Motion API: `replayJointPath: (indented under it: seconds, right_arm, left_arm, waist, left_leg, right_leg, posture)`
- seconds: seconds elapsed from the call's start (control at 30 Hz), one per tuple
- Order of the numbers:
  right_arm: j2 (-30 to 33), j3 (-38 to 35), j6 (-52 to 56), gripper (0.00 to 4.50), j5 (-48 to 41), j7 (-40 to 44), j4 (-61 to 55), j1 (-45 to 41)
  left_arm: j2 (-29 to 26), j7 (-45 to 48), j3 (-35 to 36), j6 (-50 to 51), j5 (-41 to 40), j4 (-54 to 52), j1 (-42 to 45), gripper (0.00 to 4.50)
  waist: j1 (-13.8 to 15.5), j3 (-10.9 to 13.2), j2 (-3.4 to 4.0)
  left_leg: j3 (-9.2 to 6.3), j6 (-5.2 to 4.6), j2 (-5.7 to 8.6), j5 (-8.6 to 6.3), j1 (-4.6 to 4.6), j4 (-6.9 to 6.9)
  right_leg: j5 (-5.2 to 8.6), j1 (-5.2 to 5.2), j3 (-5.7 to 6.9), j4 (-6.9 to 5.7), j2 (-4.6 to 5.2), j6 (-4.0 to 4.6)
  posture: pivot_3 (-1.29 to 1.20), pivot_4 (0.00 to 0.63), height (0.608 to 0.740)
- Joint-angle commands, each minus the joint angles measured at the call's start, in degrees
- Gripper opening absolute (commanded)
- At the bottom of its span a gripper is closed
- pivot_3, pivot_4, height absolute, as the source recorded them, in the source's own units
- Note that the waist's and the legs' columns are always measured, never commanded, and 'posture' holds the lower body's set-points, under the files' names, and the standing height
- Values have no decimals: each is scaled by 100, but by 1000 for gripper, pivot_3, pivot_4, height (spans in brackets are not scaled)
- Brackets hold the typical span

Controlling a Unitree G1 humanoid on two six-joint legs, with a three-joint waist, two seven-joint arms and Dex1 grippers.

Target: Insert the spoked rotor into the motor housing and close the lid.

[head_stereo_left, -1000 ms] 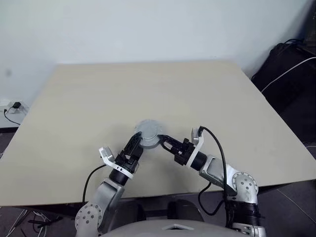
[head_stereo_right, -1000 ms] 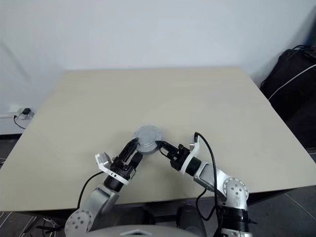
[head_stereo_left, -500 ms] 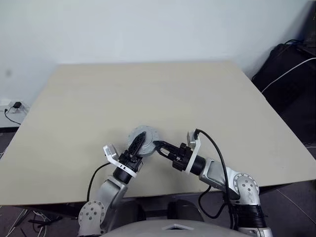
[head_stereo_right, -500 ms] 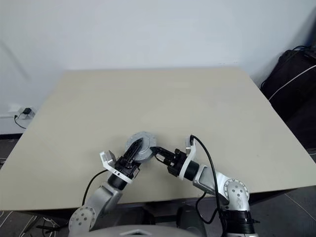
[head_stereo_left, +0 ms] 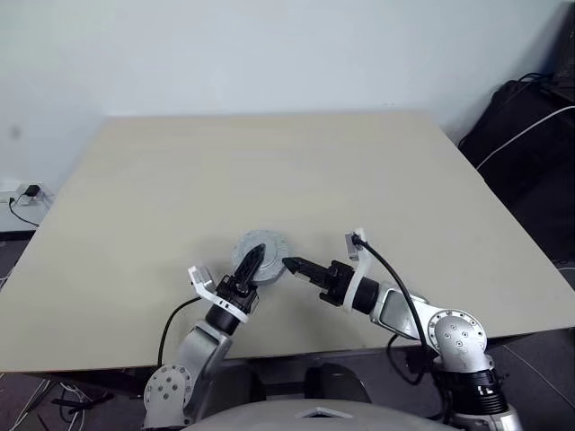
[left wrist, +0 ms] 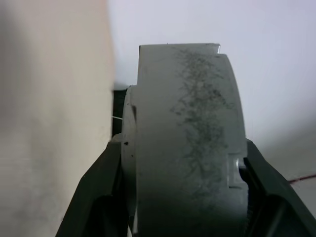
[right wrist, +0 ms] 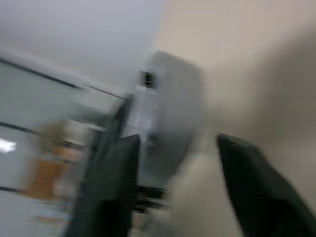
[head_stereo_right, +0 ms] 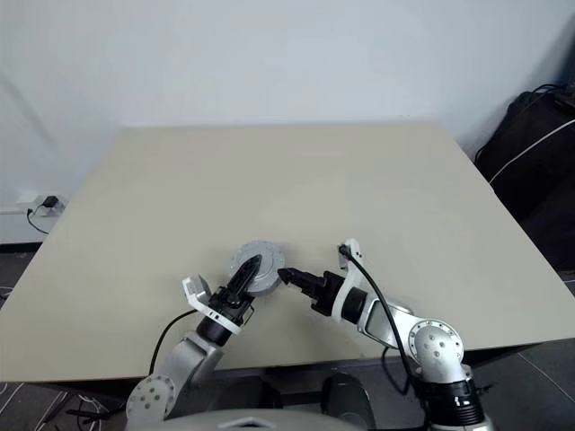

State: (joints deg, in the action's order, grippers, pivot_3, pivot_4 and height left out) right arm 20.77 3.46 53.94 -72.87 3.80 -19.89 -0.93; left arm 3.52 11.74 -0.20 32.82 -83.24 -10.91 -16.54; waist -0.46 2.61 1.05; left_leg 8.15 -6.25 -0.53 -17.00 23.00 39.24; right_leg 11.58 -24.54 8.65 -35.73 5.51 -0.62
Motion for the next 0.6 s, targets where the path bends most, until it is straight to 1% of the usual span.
replayJointPath:
  seconds: [0.03, 0.1, 0.2, 0.3, 0.4, 0.47, 0.6]
  right_arm:
    - [433, 649, -713, 3845, 1862, 340, -304, -11]
    - [746, 1140, -1477, 4472, 3094, 597, -302, 81]
    - [1000, 1595, -2698, 4500, 4572, 862, -78, 293]
    - [963, 1613, -3403, 4500, 5265, 1024, 189, 498]
    - [870, 1550, -3996, 4500, 5895, 981, 514, 715]
    - [604, 1465, -4709, 4500, 6471, 576, 802, 839]
    - [172, 1377, -5234, 4500, 7057, 227, 1149, 999]
  left_arm:
    - [388, 7, 156, -296, 182, -55, 414, 2091]
    - [340, -41, 273, -397, 306, 50, 623, 2091]
    - [261, -71, 494, -518, 433, 295, 1020, 2091]
    - [214, -97, 711, -581, 547, 562, 1380, 2091]
    - [152, -168, 1009, -715, 759, 972, 1863, 2091]
    - [138, -301, 1218, -911, 1039, 1445, 2279, 2091]
    - [123, -391, 1468, -1245, 1638, 2217, 2942, 2091]
  waist:
    - [11, -2, -6]
    - [33, -2, -6]
    - [61, -3, -13]
    - [69, -6, -28]
    - [80, -5, -48]
    - [77, -6, -64]
    - [60, -6, -74]
  left_leg:
    - [0, 5, 0, 3, 0, 0]
    - [0, 19, 0, 11, 0, 1]
    - [1, 23, 1, 14, 1, 1]
    - [3, 28, 1, 18, 5, 1]
    - [5, 32, 1, 20, 5, 3]
    - [5, 39, 0, 25, 5, 5]
    - [4, 53, -1, 34, 3, 5]
  right_leg:
    - [0, -1, 0, -1, 0, 0]
    - [1, -1, 1, -1, 0, 1]
    - [0, 1, 0, -2, -1, 0]
    - [0, 16, -2, -7, -4, 0]
    - [-1, 22, -2, -9, -8, -2]
    - [-1, 23, -3, -11, -12, -2]
    - [-3, 25, -6, -17, -15, -3]
  posture:
    - [0, 0, 740]
    - [0, 0, 740]
    - [0, 0, 740]
    - [0, 0, 740]
    - [0, 0, 740]
    - [0, 0, 740]
    - [0, 0, 740]
